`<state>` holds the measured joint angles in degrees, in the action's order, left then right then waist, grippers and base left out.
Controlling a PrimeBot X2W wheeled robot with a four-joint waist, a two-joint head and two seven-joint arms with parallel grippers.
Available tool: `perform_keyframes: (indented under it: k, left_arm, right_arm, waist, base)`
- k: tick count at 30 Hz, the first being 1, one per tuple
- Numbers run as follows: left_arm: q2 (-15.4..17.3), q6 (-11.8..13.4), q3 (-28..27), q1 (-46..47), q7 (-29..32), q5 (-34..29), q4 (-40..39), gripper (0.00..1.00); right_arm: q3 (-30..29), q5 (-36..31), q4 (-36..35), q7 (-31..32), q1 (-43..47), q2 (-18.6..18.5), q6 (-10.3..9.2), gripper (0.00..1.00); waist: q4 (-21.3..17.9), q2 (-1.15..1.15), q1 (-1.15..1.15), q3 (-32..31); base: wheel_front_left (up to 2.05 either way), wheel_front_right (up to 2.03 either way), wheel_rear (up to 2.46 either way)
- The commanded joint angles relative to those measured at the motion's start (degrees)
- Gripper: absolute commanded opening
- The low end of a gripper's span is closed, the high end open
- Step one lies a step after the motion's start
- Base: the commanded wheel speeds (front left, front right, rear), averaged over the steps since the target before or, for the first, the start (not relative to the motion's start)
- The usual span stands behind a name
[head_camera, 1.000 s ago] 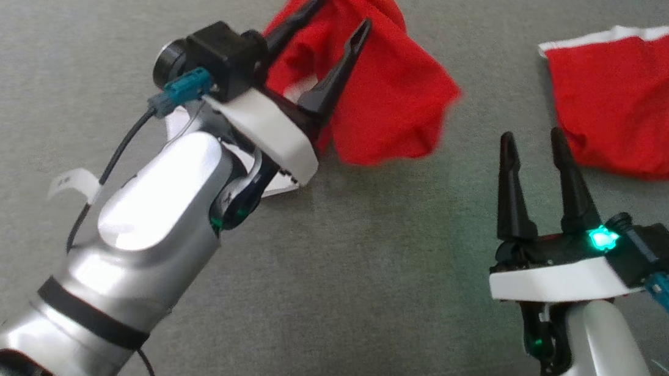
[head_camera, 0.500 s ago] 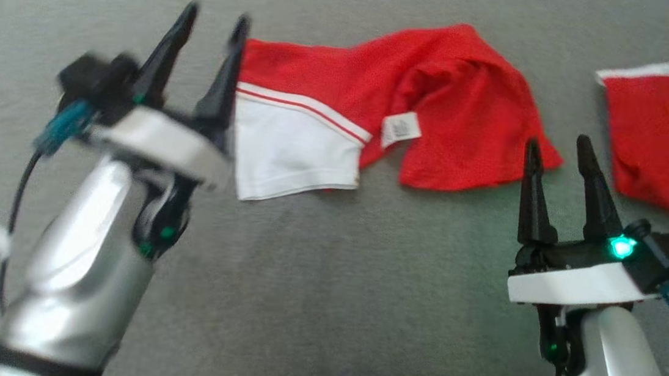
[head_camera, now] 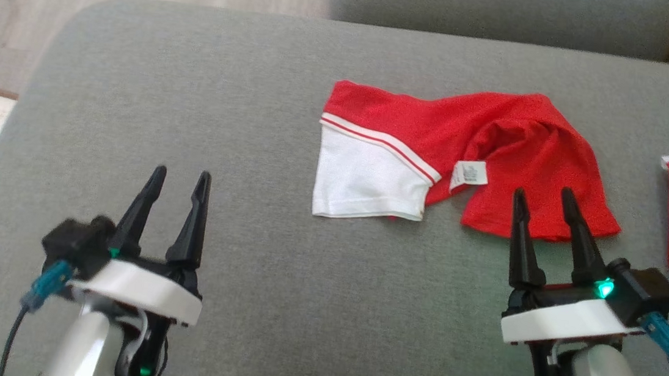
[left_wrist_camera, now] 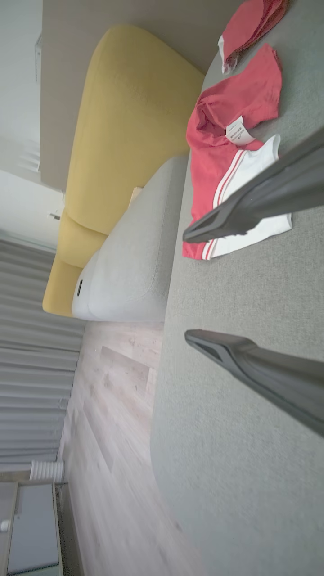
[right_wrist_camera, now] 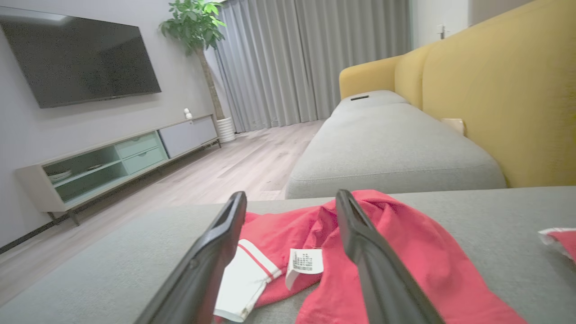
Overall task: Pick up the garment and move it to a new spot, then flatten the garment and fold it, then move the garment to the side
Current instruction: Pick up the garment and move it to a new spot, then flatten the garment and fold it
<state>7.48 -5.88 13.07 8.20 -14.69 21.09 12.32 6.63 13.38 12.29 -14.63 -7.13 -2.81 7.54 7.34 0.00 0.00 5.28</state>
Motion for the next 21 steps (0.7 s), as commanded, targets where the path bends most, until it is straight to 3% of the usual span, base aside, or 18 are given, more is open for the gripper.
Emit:
perform_keyframes:
  k: [1,8,13,21]
  left_arm:
    - [-0.4,-0.4,-3.5,1.4,-0.3,-0.7,-2.8,1.0]
    - [-2.9,-1.5,-3.3,0.7,-0.3,-2.1,-4.4,1.0]
    - [-3.7,-1.6,-1.3,2.0,-0.3,-1.7,-4.2,1.0]
    - [-4.2,-1.6,1.9,3.6,-0.3,-0.1,-3.3,1.0]
  right_arm:
    - [1.6,0.0,-1.5,-0.4,-0.9,-0.1,-0.05,1.0]
    - [4.4,-3.1,0.1,-0.1,-2.6,-0.1,-0.05,1.0]
    - [7.0,-7.1,5.5,4.6,-6.2,-0.1,-0.05,1.0]
    - [5.4,-4.4,16.0,9.5,-11.3,-0.1,-0.05,1.0]
  waist:
    - [1.5,0.0,0.0,-1.0]
    - [3.7,0.0,0.0,0.9]
    - [6.0,0.0,0.0,3.7]
    - [9.8,0.0,0.0,7.1]
  base:
    - [0.0,0.0,0.0]
    - [0.0,0.0,0.0]
    - [0.0,0.0,0.0]
    - [0.0,0.0,0.0]
